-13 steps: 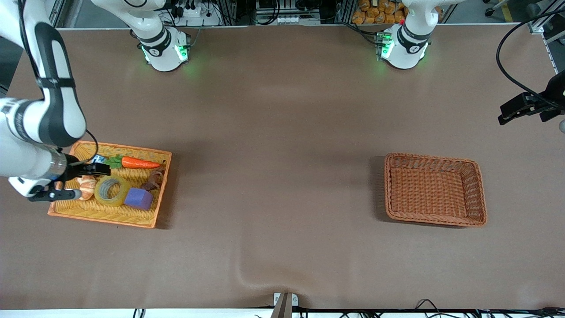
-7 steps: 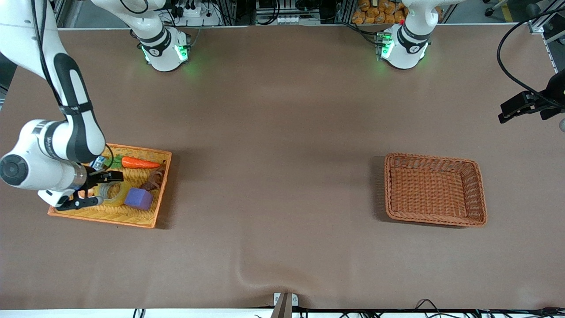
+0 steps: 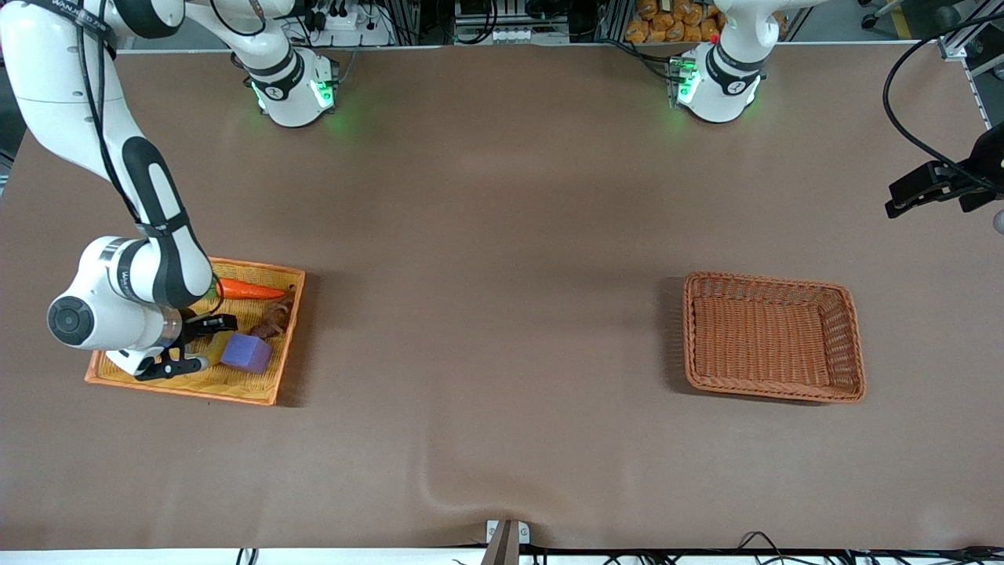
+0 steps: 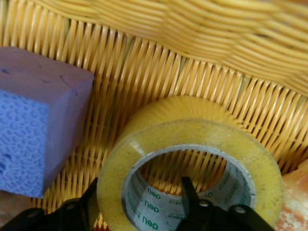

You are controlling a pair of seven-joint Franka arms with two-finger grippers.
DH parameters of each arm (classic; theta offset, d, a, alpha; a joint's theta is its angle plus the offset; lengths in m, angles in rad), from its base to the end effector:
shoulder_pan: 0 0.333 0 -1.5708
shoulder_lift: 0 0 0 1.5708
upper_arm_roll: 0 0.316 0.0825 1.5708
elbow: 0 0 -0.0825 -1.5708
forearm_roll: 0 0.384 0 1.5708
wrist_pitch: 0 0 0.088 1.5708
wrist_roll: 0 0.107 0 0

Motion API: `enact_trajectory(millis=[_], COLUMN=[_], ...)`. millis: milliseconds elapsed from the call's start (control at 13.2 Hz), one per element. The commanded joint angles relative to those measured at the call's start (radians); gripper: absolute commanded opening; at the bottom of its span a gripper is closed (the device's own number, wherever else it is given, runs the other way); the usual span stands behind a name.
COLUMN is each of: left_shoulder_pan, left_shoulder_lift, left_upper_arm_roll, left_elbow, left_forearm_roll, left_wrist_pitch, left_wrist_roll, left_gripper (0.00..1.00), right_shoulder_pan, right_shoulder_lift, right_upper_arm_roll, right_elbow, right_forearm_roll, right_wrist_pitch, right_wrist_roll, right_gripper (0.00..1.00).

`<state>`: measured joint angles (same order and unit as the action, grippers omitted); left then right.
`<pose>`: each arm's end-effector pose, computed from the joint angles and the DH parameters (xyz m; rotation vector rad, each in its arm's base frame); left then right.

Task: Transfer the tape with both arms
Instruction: 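Reach the right gripper down into the yellow basket over the tape roll, then grasp the yellow tape roll with the right gripper and lift it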

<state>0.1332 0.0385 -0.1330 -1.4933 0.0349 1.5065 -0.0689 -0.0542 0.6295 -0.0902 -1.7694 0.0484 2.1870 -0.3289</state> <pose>0.5603 0.0056 0.6340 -3.1088 -0.1103 0.0372 0.6312 -0.0865 0.1910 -3.0833 -0.2534 0.3218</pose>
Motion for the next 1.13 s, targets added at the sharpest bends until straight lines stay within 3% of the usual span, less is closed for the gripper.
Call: enact_trajectory(millis=[0,302,604,831,1058], left_shoulder_pan=[0.005,0.005,0.005,0.006,0.006], left_shoulder_lift=[-0.006,-0.005,-0.002,-0.003,-0.003], left_upper_arm_roll=[-0.003,-0.003,-0.003,-0.003,-0.002], left_elbow=[0.002,0.001,-0.001,-0.004,-0.005], left_forearm_roll=[-0.009,-0.009,-0.009,-0.009,-0.009], left_wrist_pitch=[-0.014,-0.014,-0.014,-0.014,-0.014], left_wrist_roll=[0.012,0.011,0.011,0.011,0.011], left_gripper=[1.00,1.00,1.00,1.00,1.00], right_shoulder_pan=[-0.007,-0.003,0.022,0.137,0.314], right_shoulder_lift=[-0.005,-0.039,-0.160,-0.163,-0.162], right_upper_arm_roll=[0.006,0.006,0.007,0.009,0.009], right_elbow=[0.013,0.033,0.161,0.248,0.301], right_forearm_roll=[0.024,0.024,0.028,0.038,0.106], right_wrist_pitch=[-0.012,-0.042,-0.321,-0.394,-0.431], right_wrist_roll=[-0.024,-0.054,-0.049,0.106,0.350], right_gripper=[0.00,0.00,0.00,0.00,0.00])
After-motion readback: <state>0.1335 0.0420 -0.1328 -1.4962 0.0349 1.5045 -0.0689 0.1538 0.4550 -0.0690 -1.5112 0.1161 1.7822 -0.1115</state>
